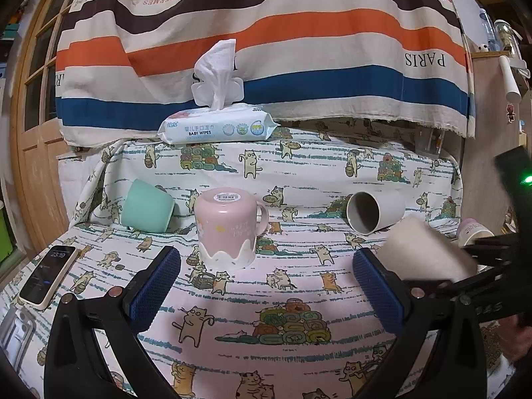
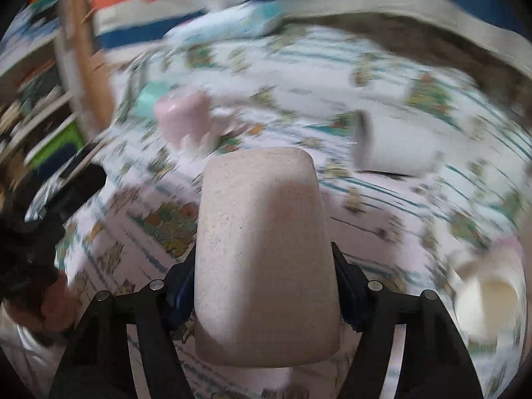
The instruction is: Flip cup upside down
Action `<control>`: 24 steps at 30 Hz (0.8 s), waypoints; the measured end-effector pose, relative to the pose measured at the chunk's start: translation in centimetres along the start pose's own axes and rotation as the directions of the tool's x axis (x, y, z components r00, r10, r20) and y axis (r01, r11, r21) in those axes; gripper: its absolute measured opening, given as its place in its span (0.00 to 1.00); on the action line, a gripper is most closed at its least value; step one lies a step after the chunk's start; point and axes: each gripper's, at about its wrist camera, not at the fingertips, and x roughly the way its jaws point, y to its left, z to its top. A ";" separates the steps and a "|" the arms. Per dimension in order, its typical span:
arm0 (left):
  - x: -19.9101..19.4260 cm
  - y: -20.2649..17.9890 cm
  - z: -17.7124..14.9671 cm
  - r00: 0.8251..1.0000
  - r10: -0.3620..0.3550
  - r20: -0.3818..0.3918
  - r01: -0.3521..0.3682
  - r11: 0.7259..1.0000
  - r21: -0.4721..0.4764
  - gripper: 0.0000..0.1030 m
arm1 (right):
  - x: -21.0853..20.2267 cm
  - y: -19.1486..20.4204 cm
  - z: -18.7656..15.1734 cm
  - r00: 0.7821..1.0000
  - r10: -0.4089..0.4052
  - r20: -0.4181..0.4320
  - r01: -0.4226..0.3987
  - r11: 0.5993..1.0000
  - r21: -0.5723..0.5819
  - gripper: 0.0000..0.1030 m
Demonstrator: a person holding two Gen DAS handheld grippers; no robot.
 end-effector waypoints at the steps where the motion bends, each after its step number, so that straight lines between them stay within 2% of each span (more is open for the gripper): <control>1: 0.0 0.0 0.0 1.000 0.002 0.001 -0.002 1.000 0.000 1.00 | -0.5 -0.3 -0.3 0.999 -0.031 0.009 0.030 0.999 0.045 0.69; 3: -0.1 0.0 0.0 1.000 0.008 0.001 -0.008 1.000 -0.002 1.00 | -1.3 -1.3 -1.0 0.998 -0.047 0.048 0.039 0.985 0.168 0.69; 4: -0.1 0.1 0.0 1.000 0.010 0.002 -0.010 1.000 -0.003 1.00 | -1.3 -2.0 -1.5 0.998 -0.045 0.052 0.031 0.969 0.246 0.69; 6: -0.1 0.1 0.0 1.000 0.014 0.001 -0.014 1.000 -0.006 1.00 | -0.9 -2.8 -2.2 0.997 -0.057 0.047 0.039 0.943 0.329 0.69; 10: -0.1 0.2 0.0 1.000 0.015 0.001 -0.015 1.000 -0.008 1.00 | 1.2 -2.8 -3.1 0.997 -0.077 -0.023 0.080 0.915 0.395 0.69; 20: -0.1 0.3 0.1 1.000 0.016 0.001 -0.016 1.000 -0.008 1.00 | 1.8 -0.7 -2.3 0.983 -0.180 -0.030 0.181 0.938 0.296 0.70; 24: -0.1 0.3 0.1 1.000 0.016 0.002 -0.016 1.000 -0.005 1.00 | 0.0 -0.4 -2.6 0.979 -0.202 0.028 0.189 0.949 0.252 0.85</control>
